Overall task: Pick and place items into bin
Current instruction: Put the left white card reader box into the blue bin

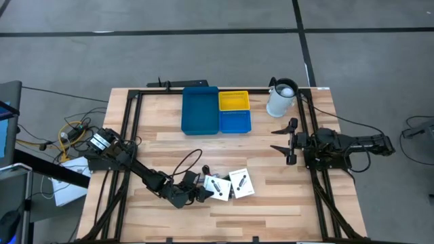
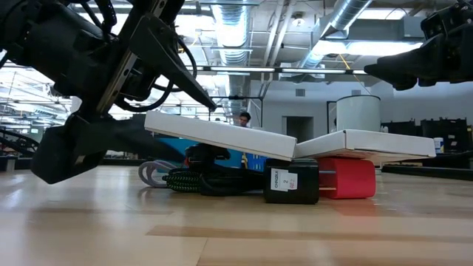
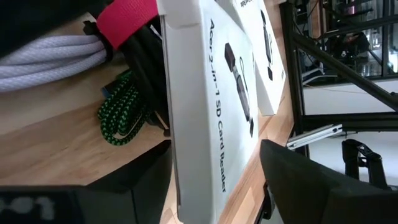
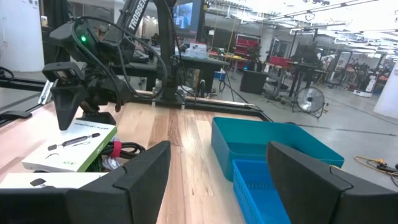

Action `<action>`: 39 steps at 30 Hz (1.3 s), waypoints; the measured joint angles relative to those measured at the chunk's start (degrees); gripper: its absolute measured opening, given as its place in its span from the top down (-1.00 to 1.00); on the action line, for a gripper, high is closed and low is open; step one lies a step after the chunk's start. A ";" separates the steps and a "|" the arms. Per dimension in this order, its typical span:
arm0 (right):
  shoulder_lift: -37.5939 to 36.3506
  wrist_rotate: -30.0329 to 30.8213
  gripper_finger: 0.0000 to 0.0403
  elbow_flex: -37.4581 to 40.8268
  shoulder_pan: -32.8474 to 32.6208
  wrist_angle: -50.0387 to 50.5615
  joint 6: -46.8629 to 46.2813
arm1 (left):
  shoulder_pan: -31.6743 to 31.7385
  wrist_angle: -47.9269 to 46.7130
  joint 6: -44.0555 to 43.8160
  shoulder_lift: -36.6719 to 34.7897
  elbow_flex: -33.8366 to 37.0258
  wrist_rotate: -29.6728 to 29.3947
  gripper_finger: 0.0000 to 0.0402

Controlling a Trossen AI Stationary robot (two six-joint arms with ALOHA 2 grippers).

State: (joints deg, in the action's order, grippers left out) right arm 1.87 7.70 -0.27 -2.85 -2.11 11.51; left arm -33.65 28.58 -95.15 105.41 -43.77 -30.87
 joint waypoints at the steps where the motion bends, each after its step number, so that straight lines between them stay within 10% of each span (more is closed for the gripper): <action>1: 0.00 0.00 -0.29 -0.02 -0.01 0.00 0.01 | 0.00 0.00 -0.09 0.00 0.00 0.02 -0.09; 39: 0.00 0.01 -0.29 -0.01 0.00 0.00 0.01 | -0.05 0.04 0.11 0.00 0.00 0.59 0.21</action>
State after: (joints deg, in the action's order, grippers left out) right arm 1.87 7.71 -0.29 -2.85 -2.11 11.52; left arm -33.69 28.62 -95.04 105.41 -43.77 -30.28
